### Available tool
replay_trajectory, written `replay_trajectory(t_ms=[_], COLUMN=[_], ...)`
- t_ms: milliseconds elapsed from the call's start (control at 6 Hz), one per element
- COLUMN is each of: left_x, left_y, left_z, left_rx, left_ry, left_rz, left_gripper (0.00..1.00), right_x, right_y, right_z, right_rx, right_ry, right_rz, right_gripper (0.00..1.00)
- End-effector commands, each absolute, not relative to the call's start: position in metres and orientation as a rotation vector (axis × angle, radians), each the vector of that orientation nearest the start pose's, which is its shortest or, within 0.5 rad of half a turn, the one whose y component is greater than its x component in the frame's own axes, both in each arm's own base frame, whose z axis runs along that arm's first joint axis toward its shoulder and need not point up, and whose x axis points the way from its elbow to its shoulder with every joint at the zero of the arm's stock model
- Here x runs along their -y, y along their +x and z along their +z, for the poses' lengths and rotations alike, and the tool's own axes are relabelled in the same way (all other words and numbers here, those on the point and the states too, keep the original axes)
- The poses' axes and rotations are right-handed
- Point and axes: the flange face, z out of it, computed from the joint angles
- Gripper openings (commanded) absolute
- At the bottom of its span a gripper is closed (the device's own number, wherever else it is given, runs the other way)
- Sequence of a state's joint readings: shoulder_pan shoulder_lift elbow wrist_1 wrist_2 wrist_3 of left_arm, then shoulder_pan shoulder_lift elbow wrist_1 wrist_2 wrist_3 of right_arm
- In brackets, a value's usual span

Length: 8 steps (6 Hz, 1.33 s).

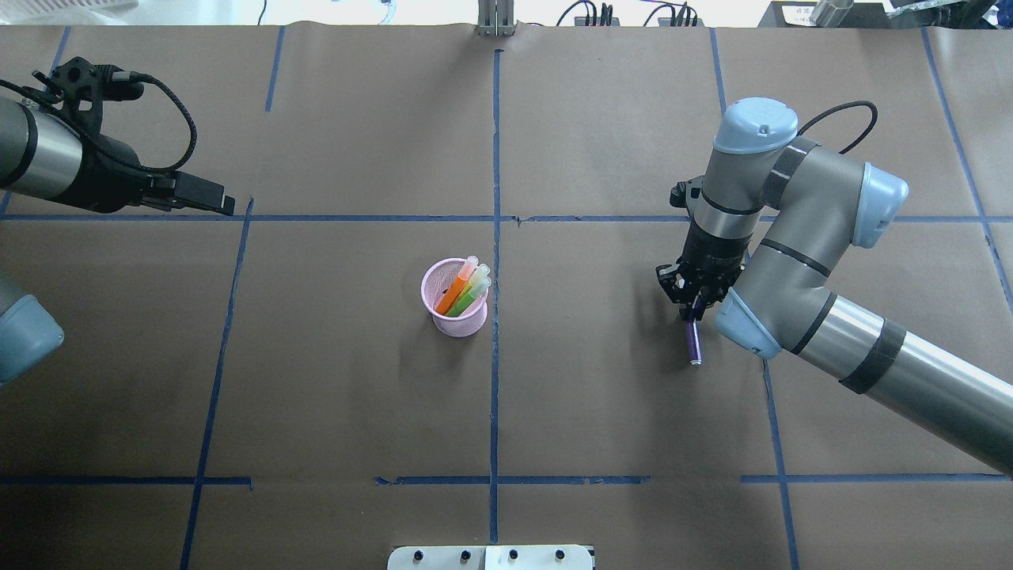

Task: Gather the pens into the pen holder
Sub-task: 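Lift the purple marker with the right gripper and carry it over the cup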

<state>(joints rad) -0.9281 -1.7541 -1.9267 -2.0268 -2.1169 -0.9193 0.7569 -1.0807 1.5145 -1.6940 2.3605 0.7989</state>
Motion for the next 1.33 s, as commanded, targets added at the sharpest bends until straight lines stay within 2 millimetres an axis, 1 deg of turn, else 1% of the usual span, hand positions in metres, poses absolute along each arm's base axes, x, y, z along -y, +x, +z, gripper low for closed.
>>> replay_trajectory(t_ms=[0, 167, 333, 500, 667, 833, 1000, 1167], left_x=[0.481, 0.481, 0.481, 0.48, 0.48, 0.479, 0.479, 0.479], left_y=[0.258, 0.258, 0.258, 0.259, 0.258, 0.259, 0.259, 0.259], left_z=[0.34, 0.34, 0.34, 0.339, 0.338, 0.338, 0.338, 0.339], left_rx=[-1.036, -1.038, -1.038, -1.039, -1.041, -1.041, -1.041, -1.039], left_ry=[0.337, 0.335, 0.335, 0.336, 0.338, 0.336, 0.335, 0.334], left_rz=[0.022, 0.018, 0.018, 0.02, 0.021, 0.022, 0.02, 0.021], left_gripper=[1.0, 1.0, 1.0, 1.0, 1.0, 1.0, 1.0, 1.0], right_x=[0.514, 0.513, 0.501, 0.486, 0.464, 0.452, 0.431, 0.411], right_y=[-0.422, -0.409, -0.392, -0.393, -0.411, -0.416, -0.439, -0.461], right_z=[0.36, 0.317, 0.27, 0.239, 0.221, 0.202, 0.193, 0.182], right_rx=[0.824, 0.877, 0.932, 0.96, 0.967, 1.014, 1.063, 1.087], right_ry=[-0.288, -0.217, -0.057, 0.147, 0.265, 0.379, 0.424, 0.55], right_rz=[-0.131, -0.155, -0.194, -0.232, -0.266, -0.263, -0.132, -0.096], right_gripper=[0.0, 0.0, 0.0, 0.0, 0.0, 0.0, 0.0, 0.0])
